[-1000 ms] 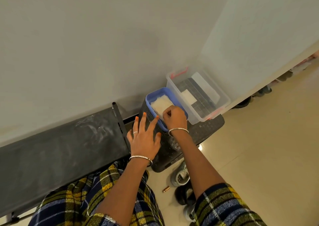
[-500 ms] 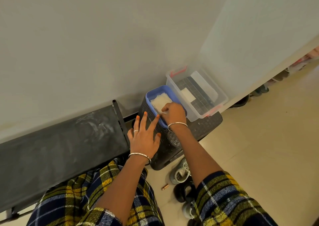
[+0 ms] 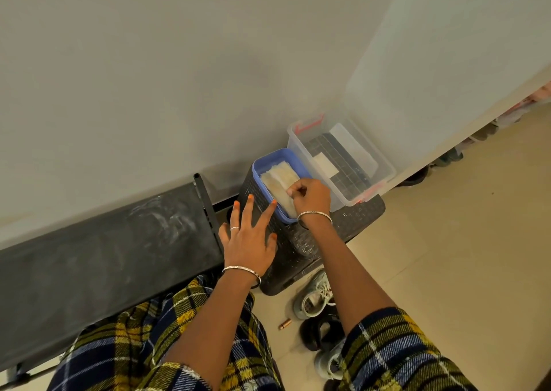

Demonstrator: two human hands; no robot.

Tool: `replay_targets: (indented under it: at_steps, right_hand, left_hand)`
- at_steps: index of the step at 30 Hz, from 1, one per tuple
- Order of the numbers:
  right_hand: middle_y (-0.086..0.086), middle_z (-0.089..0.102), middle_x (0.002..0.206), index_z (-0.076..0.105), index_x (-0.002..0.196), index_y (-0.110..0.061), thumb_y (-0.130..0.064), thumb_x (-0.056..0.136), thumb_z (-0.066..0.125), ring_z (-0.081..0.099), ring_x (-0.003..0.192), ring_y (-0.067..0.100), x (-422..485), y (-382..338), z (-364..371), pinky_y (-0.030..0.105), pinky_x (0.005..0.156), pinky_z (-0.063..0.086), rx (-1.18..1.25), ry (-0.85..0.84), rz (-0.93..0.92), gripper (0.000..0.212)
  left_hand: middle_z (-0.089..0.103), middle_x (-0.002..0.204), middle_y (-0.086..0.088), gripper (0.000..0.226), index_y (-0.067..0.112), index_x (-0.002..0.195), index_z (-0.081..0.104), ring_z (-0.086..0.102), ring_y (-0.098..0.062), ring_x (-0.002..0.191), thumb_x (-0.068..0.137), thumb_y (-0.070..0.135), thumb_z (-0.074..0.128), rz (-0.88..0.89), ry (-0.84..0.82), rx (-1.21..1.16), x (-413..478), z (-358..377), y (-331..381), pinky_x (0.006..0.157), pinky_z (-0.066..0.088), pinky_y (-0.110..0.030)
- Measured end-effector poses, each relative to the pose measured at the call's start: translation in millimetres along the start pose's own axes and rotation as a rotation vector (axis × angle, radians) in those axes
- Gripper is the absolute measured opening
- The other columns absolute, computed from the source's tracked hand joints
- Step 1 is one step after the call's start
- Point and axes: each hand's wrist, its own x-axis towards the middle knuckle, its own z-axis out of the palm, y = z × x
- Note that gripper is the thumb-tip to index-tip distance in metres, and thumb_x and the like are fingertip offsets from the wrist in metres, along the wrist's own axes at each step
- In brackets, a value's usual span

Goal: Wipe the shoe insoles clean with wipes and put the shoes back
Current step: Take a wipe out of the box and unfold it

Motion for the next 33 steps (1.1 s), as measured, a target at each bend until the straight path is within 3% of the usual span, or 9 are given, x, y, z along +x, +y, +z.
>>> replay_targets:
  at_steps: [5, 11, 14, 19, 24, 29, 33]
  right_hand:
    - [0.007, 0.074, 0.09, 0.076, 0.087, -0.009, -0.006, 0.088, 0.069, 0.062, 0.082, 0.017, -0.4, -6.9, -4.5, 0.026, 0.086, 0.047, 0.084, 0.119, 0.025, 0.008]
    - [0.008, 0.075, 0.093, 0.079, 0.089, -0.008, -0.005, 0.087, 0.071, 0.066, 0.088, 0.022, 0.5, -8.8, -5.1, 0.029, 0.091, 0.049, 0.025, -0.009, 0.013, 0.009]
    - [0.006, 0.075, 0.09, 0.078, 0.086, -0.01, -0.003, 0.086, 0.07, 0.067, 0.085, 0.02, 0.1, -10.2, -5.0, 0.029, 0.089, 0.05, 0.037, 0.028, 0.008, 0.011]
    - [0.007, 0.073, 0.091, 0.074, 0.088, -0.012, -0.005, 0.089, 0.067, 0.065, 0.086, 0.02, 0.6, -9.3, -8.1, 0.028, 0.083, 0.048, 0.048, 0.061, 0.045, 0.01]
    - [0.004, 0.07, 0.091, 0.072, 0.092, -0.011, -0.006, 0.091, 0.064, 0.058, 0.082, 0.013, 2.5, -6.4, -11.6, 0.029, 0.085, 0.051, 0.047, 0.11, 0.064, 0.009]
    - [0.008, 0.07, 0.098, 0.066, 0.096, -0.017, -0.007, 0.093, 0.062, 0.065, 0.092, 0.025, 3.3, -8.1, -6.9, 0.035, 0.087, 0.054, 0.003, 0.078, 0.045, 0.012]
    - [0.007, 0.072, 0.101, 0.068, 0.098, -0.017, -0.009, 0.094, 0.061, 0.065, 0.096, 0.025, 3.3, -9.5, -5.5, 0.034, 0.089, 0.054, 0.005, 0.1, 0.029, 0.012]
  left_hand:
    - [0.001, 0.163, 0.001, 0.07, 0.052, 0.149, 0.006, -0.006, -0.028, 0.149, 0.094, 0.044, 0.049, -0.002, -0.012, 0.004, -1.3, 0.1, -0.5, 0.114, 0.012, -0.06]
    - [0.002, 0.163, 0.001, 0.067, 0.051, 0.149, 0.009, -0.006, -0.028, 0.149, 0.095, 0.044, 0.048, 0.007, -0.01, 0.005, -0.5, 1.4, -2.1, 0.114, 0.011, -0.06]
    - [0.009, 0.162, 0.0, 0.06, 0.049, 0.149, 0.02, -0.002, -0.026, 0.15, 0.096, 0.044, 0.047, 0.018, 0.062, -0.031, 0.7, 0.3, -2.7, 0.113, 0.014, -0.059]
    - [0.012, 0.162, 0.0, 0.053, 0.046, 0.146, 0.033, 0.002, -0.028, 0.15, 0.096, 0.062, 0.023, 0.036, 0.187, -0.032, 10.9, 0.8, 4.5, 0.112, 0.016, -0.06]
    - [-0.004, 0.163, 0.004, 0.053, 0.047, 0.146, 0.033, -0.011, -0.029, 0.149, 0.097, 0.064, 0.019, 0.054, 0.136, 0.05, 35.4, 0.3, 22.8, 0.113, 0.011, -0.061]
    - [-0.029, 0.158, 0.003, 0.059, 0.05, 0.149, 0.016, -0.026, -0.035, 0.144, 0.094, 0.066, 0.008, 0.097, -0.032, 0.192, 66.4, 3.6, 24.9, 0.113, -0.001, -0.066]
    - [-0.03, 0.158, -0.001, 0.058, 0.047, 0.145, 0.031, -0.028, -0.038, 0.142, 0.094, 0.067, 0.012, 0.106, -0.022, 0.296, 76.9, 0.3, 25.8, 0.112, -0.004, -0.068]
